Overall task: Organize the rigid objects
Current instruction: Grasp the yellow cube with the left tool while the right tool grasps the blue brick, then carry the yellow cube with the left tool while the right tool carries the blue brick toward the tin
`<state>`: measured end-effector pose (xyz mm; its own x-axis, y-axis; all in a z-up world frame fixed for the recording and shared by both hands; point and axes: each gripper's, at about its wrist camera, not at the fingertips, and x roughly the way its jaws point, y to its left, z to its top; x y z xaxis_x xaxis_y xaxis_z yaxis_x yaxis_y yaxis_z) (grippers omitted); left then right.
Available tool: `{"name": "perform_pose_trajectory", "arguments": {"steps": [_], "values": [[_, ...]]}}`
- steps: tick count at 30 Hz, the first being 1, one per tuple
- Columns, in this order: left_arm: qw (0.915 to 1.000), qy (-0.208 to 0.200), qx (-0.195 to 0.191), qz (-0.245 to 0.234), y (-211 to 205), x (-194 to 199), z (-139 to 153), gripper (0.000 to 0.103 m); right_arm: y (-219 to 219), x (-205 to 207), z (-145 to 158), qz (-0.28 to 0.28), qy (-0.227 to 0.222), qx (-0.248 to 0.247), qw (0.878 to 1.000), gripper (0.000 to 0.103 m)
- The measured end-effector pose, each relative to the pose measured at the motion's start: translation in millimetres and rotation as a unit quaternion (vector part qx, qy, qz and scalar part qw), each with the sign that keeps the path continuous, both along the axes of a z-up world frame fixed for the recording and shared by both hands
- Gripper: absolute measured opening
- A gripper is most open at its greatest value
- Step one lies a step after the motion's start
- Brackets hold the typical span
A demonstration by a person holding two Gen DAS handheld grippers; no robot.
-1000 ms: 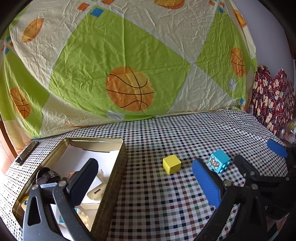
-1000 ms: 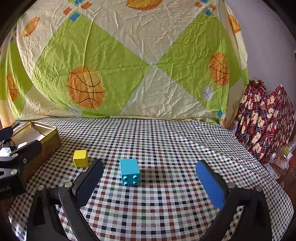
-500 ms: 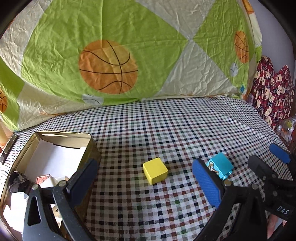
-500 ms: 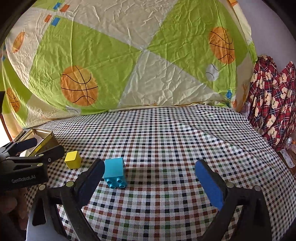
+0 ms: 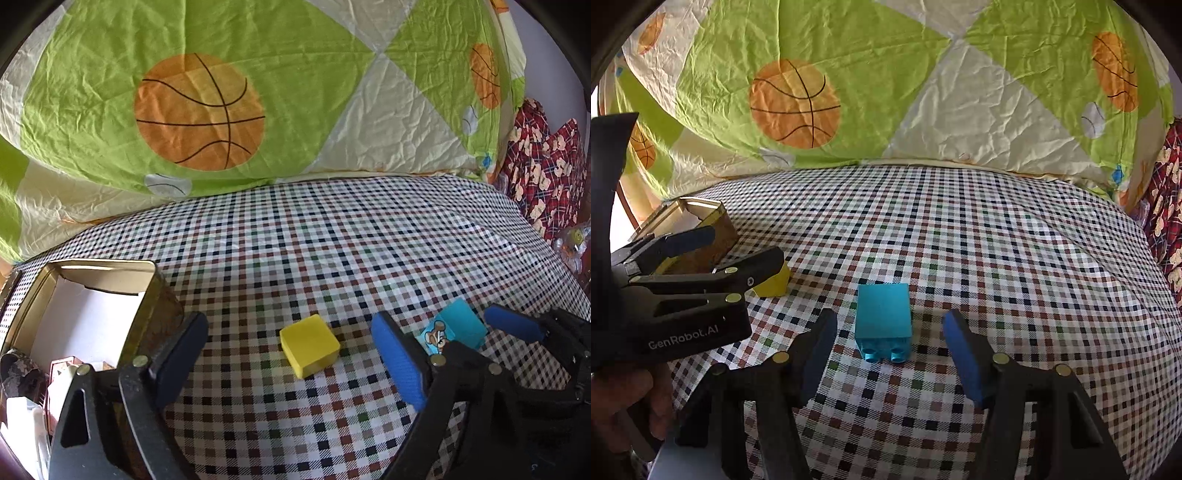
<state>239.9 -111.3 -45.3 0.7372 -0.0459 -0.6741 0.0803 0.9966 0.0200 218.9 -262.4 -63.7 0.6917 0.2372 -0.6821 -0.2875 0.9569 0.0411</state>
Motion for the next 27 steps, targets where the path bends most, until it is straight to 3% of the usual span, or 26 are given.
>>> {"name": "perform_pose_trajectory", "arguments": {"steps": [3,7,8,9,11,18,27], "values": [[0.9995,0.028,-0.008,-0.008,-1.6,8.9,-11.2,0.079,-1.8,8.0,-5.9,0.002,0.028,0.009,1.000,0.034],[0.9984,0.048,-0.016,-0.026,-5.7,14.8,-15.2,0.066,-15.6,9.0,-3.9,-0.018,0.031,0.041,0.999,0.034],[0.9978,0.055,-0.015,-0.034,-8.2,16.7,-16.7,0.055,-18.8,8.4,-3.9,-0.028,0.030,0.043,0.998,0.034],[0.9971,0.064,-0.013,-0.039,-10.5,19.2,-19.3,0.035,-20.7,7.3,-2.7,-0.034,0.027,0.045,0.998,0.034],[0.9959,0.075,-0.019,-0.047,-11.1,20.6,-22.3,0.028,-21.3,4.3,0.9,-0.038,0.017,0.043,0.998,0.034],[0.9977,0.047,-0.010,-0.049,-15.1,10.0,-16.3,0.028,-13.6,-8.7,16.0,-0.045,-0.033,0.002,0.998,0.034],[0.9992,-0.017,0.013,-0.035,-13.9,-19.1,-0.2,0.028,-14.4,-30.5,30.0,-0.063,-0.097,-0.002,0.993,0.034]]}}
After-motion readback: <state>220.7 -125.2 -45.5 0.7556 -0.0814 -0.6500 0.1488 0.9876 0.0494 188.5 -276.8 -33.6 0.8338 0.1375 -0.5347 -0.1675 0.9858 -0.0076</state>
